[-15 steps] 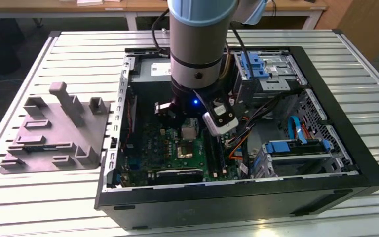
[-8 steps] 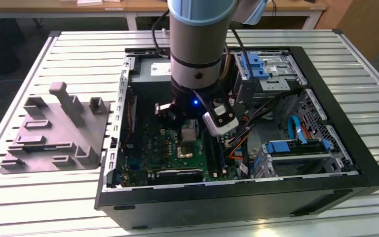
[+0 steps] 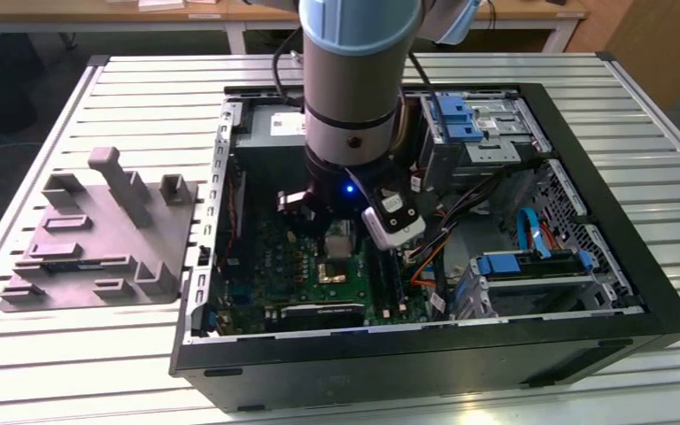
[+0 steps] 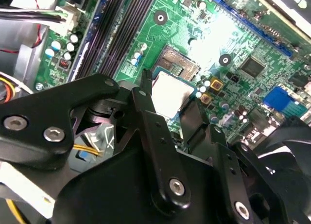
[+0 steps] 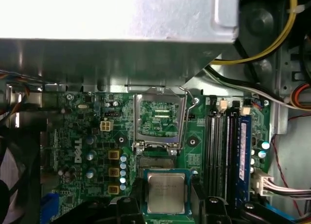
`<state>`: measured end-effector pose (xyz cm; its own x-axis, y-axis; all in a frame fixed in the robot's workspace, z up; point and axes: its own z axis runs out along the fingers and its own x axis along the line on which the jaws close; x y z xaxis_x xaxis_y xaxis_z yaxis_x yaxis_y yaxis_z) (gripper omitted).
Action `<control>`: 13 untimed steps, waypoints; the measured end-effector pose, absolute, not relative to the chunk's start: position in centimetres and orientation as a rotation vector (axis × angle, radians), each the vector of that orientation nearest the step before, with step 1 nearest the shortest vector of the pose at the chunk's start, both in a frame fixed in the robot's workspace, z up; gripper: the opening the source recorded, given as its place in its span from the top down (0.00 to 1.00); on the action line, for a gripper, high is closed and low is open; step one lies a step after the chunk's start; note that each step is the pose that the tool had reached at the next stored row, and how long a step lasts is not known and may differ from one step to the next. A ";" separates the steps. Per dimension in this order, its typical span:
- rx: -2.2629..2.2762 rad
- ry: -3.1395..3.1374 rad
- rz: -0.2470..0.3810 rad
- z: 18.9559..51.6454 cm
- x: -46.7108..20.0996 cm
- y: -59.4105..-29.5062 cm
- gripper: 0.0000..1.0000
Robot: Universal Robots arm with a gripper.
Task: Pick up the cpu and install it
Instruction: 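Place the cpu into insertion slot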
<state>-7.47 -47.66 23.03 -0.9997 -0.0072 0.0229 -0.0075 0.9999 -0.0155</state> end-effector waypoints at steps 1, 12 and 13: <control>0.012 -3.118 0.024 22.9 -7.5 -47.7 0.53; 0.013 -3.117 0.024 21.0 -7.8 -47.8 0.53; 0.013 -3.117 0.024 20.9 -7.8 -47.8 0.53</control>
<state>-7.83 -47.76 20.86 -0.9997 -0.0081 0.0249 -0.0085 0.9998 -0.0156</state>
